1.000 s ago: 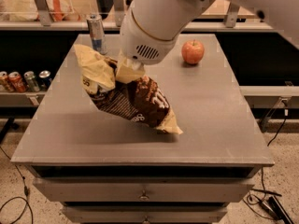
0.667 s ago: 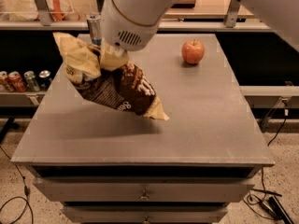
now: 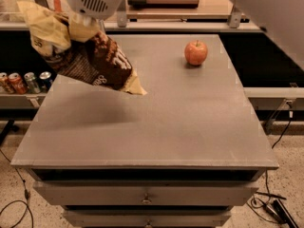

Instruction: Move brown chip bag near redbull can

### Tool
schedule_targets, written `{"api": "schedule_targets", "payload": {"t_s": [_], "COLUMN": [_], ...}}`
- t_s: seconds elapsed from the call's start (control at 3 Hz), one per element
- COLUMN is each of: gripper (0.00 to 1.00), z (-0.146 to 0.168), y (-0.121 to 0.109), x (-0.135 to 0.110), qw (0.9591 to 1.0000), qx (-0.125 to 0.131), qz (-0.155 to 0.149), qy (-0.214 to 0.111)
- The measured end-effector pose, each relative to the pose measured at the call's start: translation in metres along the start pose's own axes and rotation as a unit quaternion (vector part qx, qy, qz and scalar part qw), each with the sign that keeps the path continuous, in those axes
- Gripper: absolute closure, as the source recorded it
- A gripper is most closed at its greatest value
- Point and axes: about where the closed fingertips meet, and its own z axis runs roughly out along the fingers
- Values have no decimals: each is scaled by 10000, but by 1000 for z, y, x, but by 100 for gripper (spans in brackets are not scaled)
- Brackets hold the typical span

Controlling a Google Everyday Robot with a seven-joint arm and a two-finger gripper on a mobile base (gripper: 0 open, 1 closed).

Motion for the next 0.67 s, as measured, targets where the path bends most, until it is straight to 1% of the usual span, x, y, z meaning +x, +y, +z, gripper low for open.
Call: {"api": "schedule_targets", "payload": {"t_s": [0.33, 0.67], "gripper": [100, 100], "z": [31, 31], "y": [-51, -51], "x": [-28, -29], "qw": [9995, 9995], "qx": [280, 281], "qz": [-57, -63], "qy": [112, 109]}}
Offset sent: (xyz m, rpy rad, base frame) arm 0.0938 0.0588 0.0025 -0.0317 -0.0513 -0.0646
